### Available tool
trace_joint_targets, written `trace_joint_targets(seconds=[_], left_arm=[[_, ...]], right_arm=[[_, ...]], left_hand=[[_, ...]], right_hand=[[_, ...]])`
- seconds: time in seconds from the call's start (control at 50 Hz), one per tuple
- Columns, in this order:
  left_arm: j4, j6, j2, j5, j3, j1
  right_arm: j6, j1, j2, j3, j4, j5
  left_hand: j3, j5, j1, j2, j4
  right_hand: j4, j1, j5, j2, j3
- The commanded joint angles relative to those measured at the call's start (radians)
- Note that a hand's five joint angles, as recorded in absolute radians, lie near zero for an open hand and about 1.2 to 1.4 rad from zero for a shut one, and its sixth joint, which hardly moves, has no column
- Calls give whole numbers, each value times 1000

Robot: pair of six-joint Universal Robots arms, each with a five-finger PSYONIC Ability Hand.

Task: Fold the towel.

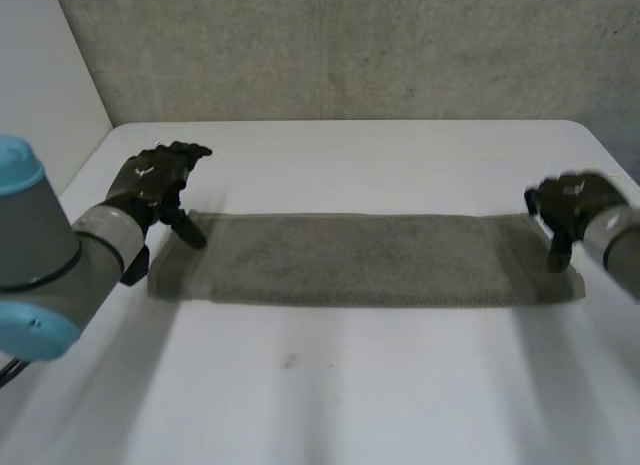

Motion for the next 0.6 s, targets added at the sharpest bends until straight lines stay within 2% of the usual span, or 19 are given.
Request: trace_joint_targets(seconds=[0.02, 0.14, 0.34, 0.36, 0.38, 0.4, 0.42, 0.44, 0.46, 0.6], left_arm=[[162, -23, 58, -1, -146, -4], [229, -23, 60, -3, -192, -7], [226, -23, 58, -3, -196, -7], [224, -23, 58, -4, -196, -7], [224, -23, 58, -4, -196, -7], [224, -23, 57, -4, -196, -9], [224, -23, 55, -4, -196, -11], [224, -23, 55, -4, -196, -11], [224, -23, 55, -4, -198, -11], [231, -23, 60, -1, -222, -3]], right_arm=[[-36, -33, 30, 234, -270, -94], [-70, -63, 80, 264, -373, -116], [-108, -101, 133, 255, -382, -124], [-116, -107, 139, 252, -387, -124], [-122, -113, 143, 250, -388, -124], [-122, -113, 143, 250, -388, -124], [-127, -122, 148, 242, -387, -122], [-127, -122, 148, 242, -387, -122], [-130, -135, 157, 232, -387, -119], [-133, -230, 180, 176, -369, -96]], left_hand=[[9, -29, 2, 10, 8], [9, -29, 2, 10, 8], [9, -29, 2, 10, 8], [9, -29, 2, 10, 8], [9, -29, 2, 10, 8], [9, -29, 2, 10, 8], [9, -29, 2, 10, 8], [9, -29, 2, 10, 8], [9, -29, 2, 10, 8], [10, -28, 3, 11, 9]], right_hand=[[118, 126, 107, 127, 120], [251, 258, 239, 260, 252], [307, 314, 295, 316, 308], [365, 372, 354, 374, 366], [563, 571, 552, 572, 565], [565, 573, 554, 574, 567], [809, 817, 798, 818, 811], [812, 819, 800, 820, 813], [924, 932, 913, 933, 925], [925, 933, 914, 934, 927]])
